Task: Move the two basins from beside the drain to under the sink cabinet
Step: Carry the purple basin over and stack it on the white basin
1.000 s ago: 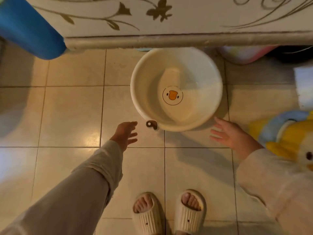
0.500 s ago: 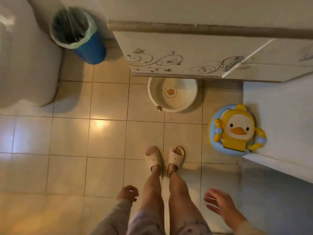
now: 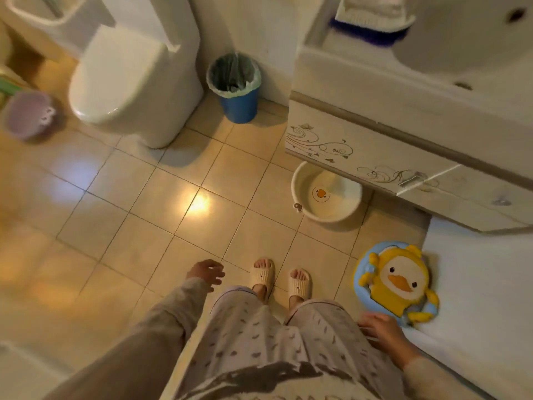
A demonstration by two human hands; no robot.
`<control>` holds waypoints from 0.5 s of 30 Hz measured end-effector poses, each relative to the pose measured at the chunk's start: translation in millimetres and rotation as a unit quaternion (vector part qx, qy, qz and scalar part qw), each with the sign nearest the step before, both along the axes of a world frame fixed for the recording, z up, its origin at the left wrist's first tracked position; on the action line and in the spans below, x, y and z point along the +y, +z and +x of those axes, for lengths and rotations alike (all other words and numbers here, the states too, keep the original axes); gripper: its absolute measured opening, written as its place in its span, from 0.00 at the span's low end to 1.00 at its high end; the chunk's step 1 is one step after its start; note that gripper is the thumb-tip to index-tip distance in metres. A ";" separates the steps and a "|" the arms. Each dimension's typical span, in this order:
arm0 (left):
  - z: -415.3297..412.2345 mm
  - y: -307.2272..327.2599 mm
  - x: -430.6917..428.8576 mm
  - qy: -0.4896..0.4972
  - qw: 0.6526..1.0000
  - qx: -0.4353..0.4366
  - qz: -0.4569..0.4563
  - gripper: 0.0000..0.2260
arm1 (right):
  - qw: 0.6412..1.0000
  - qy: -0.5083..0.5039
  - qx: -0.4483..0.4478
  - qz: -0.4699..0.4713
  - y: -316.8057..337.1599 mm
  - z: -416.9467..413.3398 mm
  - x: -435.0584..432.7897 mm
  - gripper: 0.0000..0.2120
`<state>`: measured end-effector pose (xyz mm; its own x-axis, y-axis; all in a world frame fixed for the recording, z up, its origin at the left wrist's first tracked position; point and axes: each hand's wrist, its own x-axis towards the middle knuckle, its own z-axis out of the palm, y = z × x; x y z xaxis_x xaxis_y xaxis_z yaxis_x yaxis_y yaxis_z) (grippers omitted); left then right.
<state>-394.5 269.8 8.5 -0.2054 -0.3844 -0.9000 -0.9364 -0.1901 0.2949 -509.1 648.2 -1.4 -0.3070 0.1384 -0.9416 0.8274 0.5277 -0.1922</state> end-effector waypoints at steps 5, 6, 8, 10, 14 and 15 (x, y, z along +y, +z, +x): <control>64.4 -1.3 41.3 0.168 0.986 -0.007 0.003 0.04 | 0.988 0.150 0.013 0.042 -2.6 -43.3 -10.4 0.11; 79.9 -3.8 52.7 0.201 0.979 -0.014 0.004 0.04 | 0.982 0.180 0.028 0.048 -6.5 -48.6 -17.0 0.11; 109.8 -8.1 76.3 0.274 0.961 -0.029 0.010 0.05 | 0.963 0.262 0.052 0.038 -7.7 -60.7 -41.6 0.09; 136.4 -12.5 100.2 0.356 0.934 -0.039 0.016 0.06 | 0.941 0.335 0.048 0.034 -7.8 -70.9 -75.2 0.10; 175.1 -16.7 142.6 0.506 0.861 -0.038 0.023 0.08 | 0.892 0.450 0.028 -0.015 -2.4 -80.1 -152.2 0.13; 181.6 -17.6 151.4 0.531 0.846 -0.041 0.028 0.09 | 0.879 0.475 0.030 -0.038 2.8 -77.6 -173.9 0.10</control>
<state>-212.9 421.2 -9.1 0.2935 -0.2701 -0.9170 -0.2468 -0.9481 0.2003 -586.7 474.4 1.4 -0.2995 -0.2688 -0.9154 0.0077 0.9588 -0.2840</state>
